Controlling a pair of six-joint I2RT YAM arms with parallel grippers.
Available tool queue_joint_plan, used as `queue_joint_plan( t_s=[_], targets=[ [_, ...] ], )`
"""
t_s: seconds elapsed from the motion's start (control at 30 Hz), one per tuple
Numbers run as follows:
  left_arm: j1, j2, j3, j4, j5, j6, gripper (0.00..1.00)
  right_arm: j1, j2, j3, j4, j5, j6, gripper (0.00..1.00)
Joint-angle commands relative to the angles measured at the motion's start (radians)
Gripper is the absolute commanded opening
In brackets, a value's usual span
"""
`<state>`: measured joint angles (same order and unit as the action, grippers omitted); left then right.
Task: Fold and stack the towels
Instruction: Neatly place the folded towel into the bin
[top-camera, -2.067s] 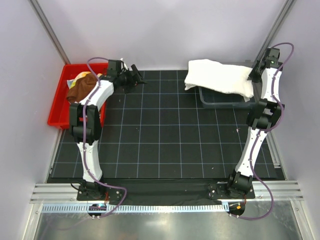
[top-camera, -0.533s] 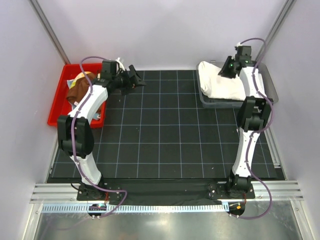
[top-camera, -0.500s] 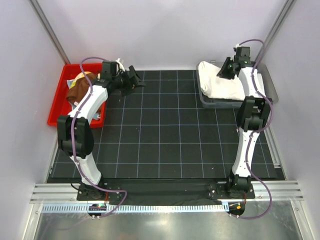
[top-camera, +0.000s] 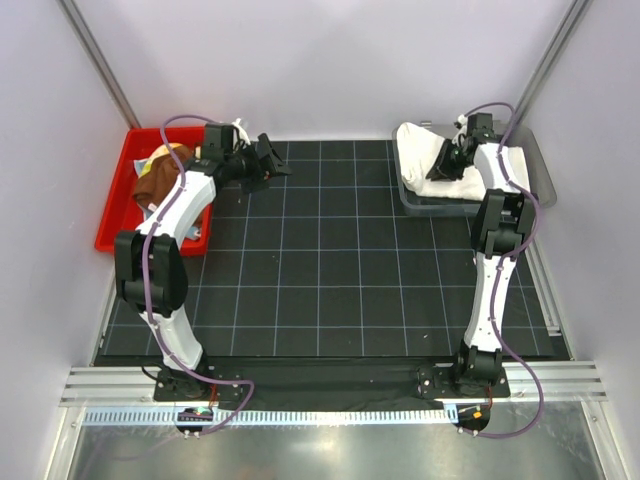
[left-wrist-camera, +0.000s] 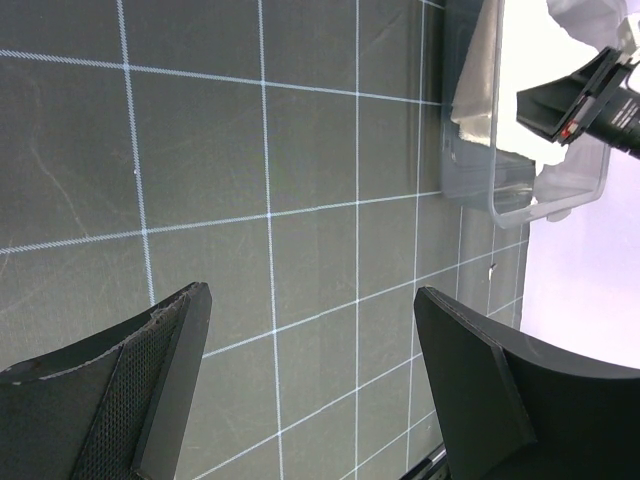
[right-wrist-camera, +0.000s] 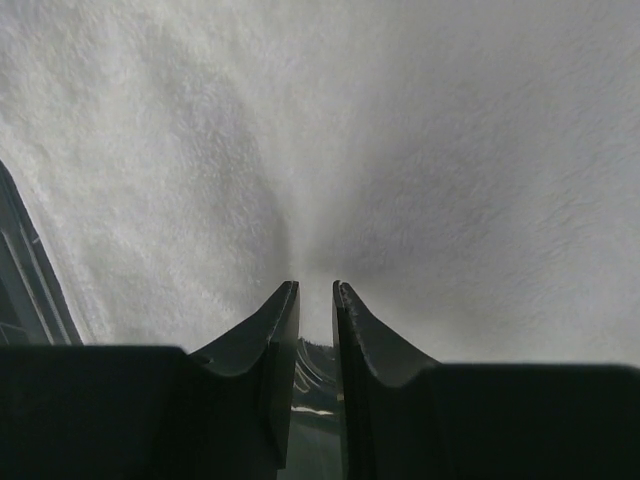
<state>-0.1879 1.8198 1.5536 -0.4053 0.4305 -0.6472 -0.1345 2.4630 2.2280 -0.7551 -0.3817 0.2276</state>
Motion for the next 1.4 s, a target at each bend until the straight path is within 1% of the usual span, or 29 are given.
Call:
queue_joint_plan(
  t_s=[0.0, 0.07, 0.17, 0.2, 0.37, 0.53, 0.67, 0.73, 0.8, 0.83, 0.87, 0.9, 0.93, 1.03, 1.07, 1.1, 1.17, 1.23, 1.3, 1.37],
  targets=[
    [-0.002, -0.051, 0.026, 0.005, 0.016, 0.003, 0.86, 0.009, -0.038, 0.005, -0.099, -0.030, -0.083, 0.27],
    [-0.002, -0.056, 0.029, 0.003, 0.017, 0.001, 0.86, 0.009, -0.044, -0.001, -0.145, -0.017, -0.108, 0.29],
    [-0.002, -0.070, 0.028, -0.003, 0.013, 0.006, 0.86, 0.009, -0.068, -0.034, -0.153, 0.007, -0.128, 0.31],
    [-0.002, -0.074, 0.023, -0.006, 0.010, 0.011, 0.86, 0.007, -0.075, -0.060, -0.148, 0.010, -0.129, 0.31],
    [0.001, -0.094, 0.011, -0.015, 0.001, 0.015, 0.86, -0.001, -0.090, -0.079, -0.173, 0.043, -0.142, 0.31],
    [0.001, -0.100, 0.014, -0.018, -0.009, 0.018, 0.86, -0.005, -0.143, -0.131, -0.168, 0.075, -0.160, 0.31],
    [-0.001, -0.097, 0.019, -0.018, -0.015, 0.021, 0.86, -0.007, -0.174, -0.130, -0.148, 0.041, -0.148, 0.31],
    [0.001, -0.093, 0.022, -0.023, -0.033, 0.026, 0.86, -0.007, -0.202, -0.136, -0.086, 0.014, -0.116, 0.31],
    [0.001, -0.085, 0.025, -0.024, -0.041, 0.030, 0.86, -0.007, -0.220, -0.157, -0.017, -0.005, -0.035, 0.32],
    [0.002, -0.080, 0.026, -0.024, -0.042, 0.032, 0.86, -0.005, -0.223, -0.163, 0.058, -0.011, -0.004, 0.32],
    [0.002, -0.077, 0.026, -0.026, -0.045, 0.029, 0.86, -0.005, -0.229, -0.172, 0.097, -0.006, 0.063, 0.33],
    [0.001, -0.073, 0.029, -0.026, -0.042, 0.027, 0.86, -0.004, -0.230, -0.198, 0.141, -0.006, 0.093, 0.32],
    [0.001, -0.065, 0.030, -0.026, -0.042, 0.027, 0.86, -0.002, -0.231, -0.218, 0.243, -0.011, 0.116, 0.33],
    [0.001, -0.057, 0.033, -0.027, -0.042, 0.029, 0.86, 0.003, -0.204, -0.243, 0.365, -0.058, 0.168, 0.33],
    [0.002, -0.056, 0.034, -0.027, -0.044, 0.030, 0.86, 0.004, -0.185, -0.232, 0.375, -0.083, 0.171, 0.32],
    [0.002, -0.054, 0.033, -0.029, -0.047, 0.034, 0.86, 0.004, -0.143, -0.199, 0.373, -0.126, 0.171, 0.33],
    [0.001, -0.053, 0.037, -0.030, -0.050, 0.043, 0.86, 0.006, -0.099, -0.154, 0.335, -0.147, 0.150, 0.32],
    [0.002, -0.050, 0.039, -0.033, -0.058, 0.049, 0.86, 0.006, -0.038, -0.078, 0.237, -0.158, 0.102, 0.33],
    [0.002, -0.045, 0.040, -0.033, -0.070, 0.052, 0.86, 0.004, -0.010, -0.047, 0.174, -0.167, 0.066, 0.32],
    [0.008, -0.042, 0.049, -0.043, -0.081, 0.064, 0.86, 0.006, -0.010, -0.051, 0.146, -0.174, 0.044, 0.33]
  ],
)
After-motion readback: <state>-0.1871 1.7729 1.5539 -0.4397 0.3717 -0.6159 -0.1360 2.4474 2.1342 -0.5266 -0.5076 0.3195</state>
